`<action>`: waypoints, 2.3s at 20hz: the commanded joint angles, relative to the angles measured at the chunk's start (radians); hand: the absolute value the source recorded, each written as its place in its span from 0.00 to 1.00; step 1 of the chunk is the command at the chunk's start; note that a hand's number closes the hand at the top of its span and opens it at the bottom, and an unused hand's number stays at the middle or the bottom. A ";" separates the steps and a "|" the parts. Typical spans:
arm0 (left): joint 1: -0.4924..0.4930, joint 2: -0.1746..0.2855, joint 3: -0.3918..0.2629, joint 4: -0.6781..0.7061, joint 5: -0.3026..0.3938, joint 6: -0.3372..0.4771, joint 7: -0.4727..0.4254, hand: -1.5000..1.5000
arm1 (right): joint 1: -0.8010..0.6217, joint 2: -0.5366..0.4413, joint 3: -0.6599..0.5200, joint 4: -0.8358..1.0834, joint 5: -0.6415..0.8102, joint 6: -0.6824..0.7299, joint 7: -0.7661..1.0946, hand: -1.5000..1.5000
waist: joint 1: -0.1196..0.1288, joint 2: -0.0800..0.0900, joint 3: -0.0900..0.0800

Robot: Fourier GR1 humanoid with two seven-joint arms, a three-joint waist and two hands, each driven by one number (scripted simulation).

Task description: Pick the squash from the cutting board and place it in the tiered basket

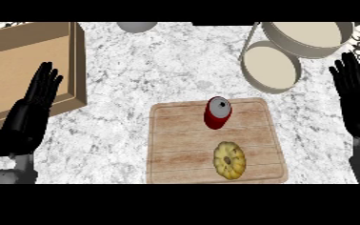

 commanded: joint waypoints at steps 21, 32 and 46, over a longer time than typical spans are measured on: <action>-0.001 0.062 -0.023 0.088 -0.202 0.104 0.127 0.50 | 0.548 -0.163 0.363 -0.587 0.914 -0.487 0.543 0.00 | -0.067 -0.004 -0.021; -0.047 0.039 -0.077 0.092 -0.235 0.093 0.137 0.50 | 0.495 -0.256 0.417 -0.887 1.174 -0.106 1.143 0.00 | 0.007 0.012 -0.019; -0.094 0.003 -0.088 0.147 -0.250 0.091 0.114 0.50 | 0.316 0.033 0.626 -0.863 1.357 0.278 1.618 0.00 | 0.041 0.014 -0.012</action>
